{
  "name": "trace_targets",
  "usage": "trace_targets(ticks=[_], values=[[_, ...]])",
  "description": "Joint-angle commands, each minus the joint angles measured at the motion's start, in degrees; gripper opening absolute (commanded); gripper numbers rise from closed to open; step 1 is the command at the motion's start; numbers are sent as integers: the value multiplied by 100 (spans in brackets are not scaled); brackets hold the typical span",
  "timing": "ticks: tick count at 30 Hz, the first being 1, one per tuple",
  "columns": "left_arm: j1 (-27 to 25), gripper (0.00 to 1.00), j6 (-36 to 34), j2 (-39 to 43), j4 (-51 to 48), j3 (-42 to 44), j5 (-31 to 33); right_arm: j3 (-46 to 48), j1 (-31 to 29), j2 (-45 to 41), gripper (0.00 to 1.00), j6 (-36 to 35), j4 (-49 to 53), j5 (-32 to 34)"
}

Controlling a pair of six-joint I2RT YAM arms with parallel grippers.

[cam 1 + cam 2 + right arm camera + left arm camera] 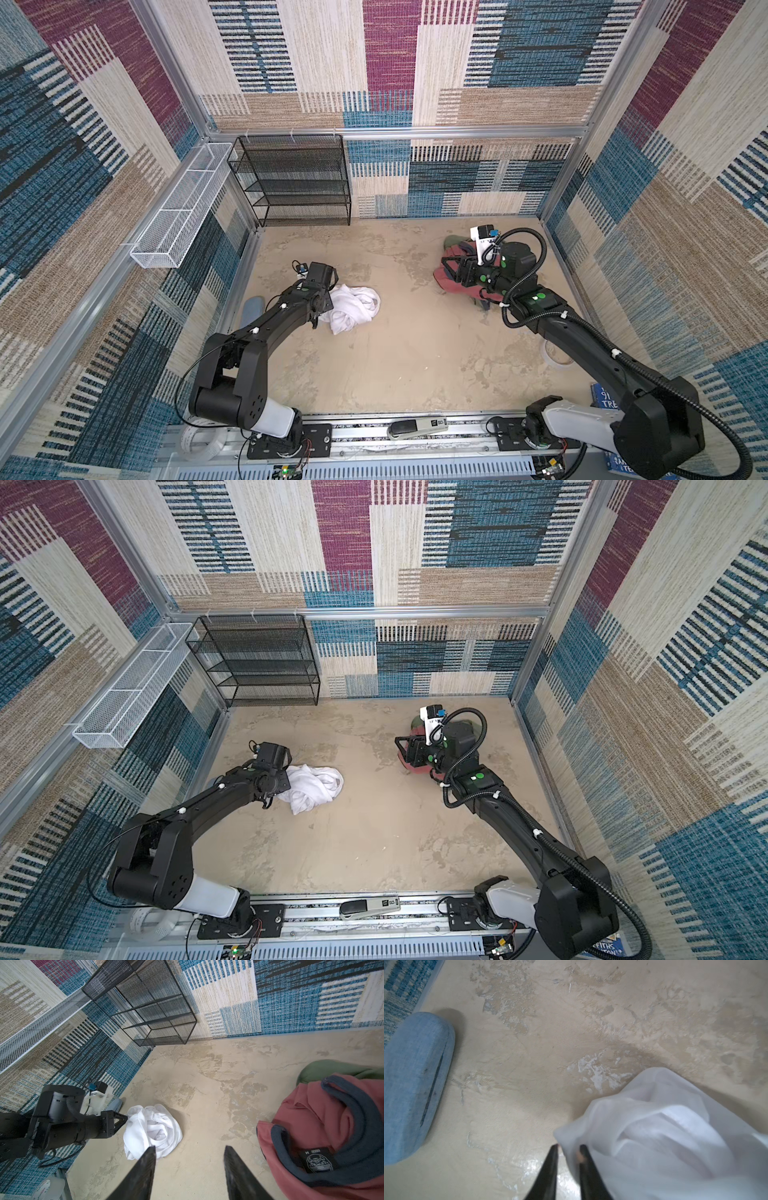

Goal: Pick out a specific cloth from the pile

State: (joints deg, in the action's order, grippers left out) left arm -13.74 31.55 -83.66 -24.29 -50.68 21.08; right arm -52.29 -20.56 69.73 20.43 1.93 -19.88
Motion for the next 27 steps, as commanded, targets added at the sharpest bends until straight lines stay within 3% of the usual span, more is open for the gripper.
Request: trace_targets(ticks=[1,6,9,12,16,21,27], values=[[-4,29,371,413,-319,246,-386,-103,-8,57,55,-40,-103,-169],[3,27,528,965,-368,719,-506,-62,-1,26,55,-42,-134,-207],[14,19,514,928,-340,798,-567,23,-6,-1,56,-44,-185,-210],[33,19,566,696,-93,826,-701,54,-1,15,56,-42,-219,-178],[117,20,630,337,416,871,-898,-31,-1,83,55,-22,-220,-225],[174,33,640,181,943,947,-1027,-117,-3,16,55,-51,-142,-201],[296,30,554,51,1081,948,-1052,-7,-3,-90,55,-6,-106,-139]])
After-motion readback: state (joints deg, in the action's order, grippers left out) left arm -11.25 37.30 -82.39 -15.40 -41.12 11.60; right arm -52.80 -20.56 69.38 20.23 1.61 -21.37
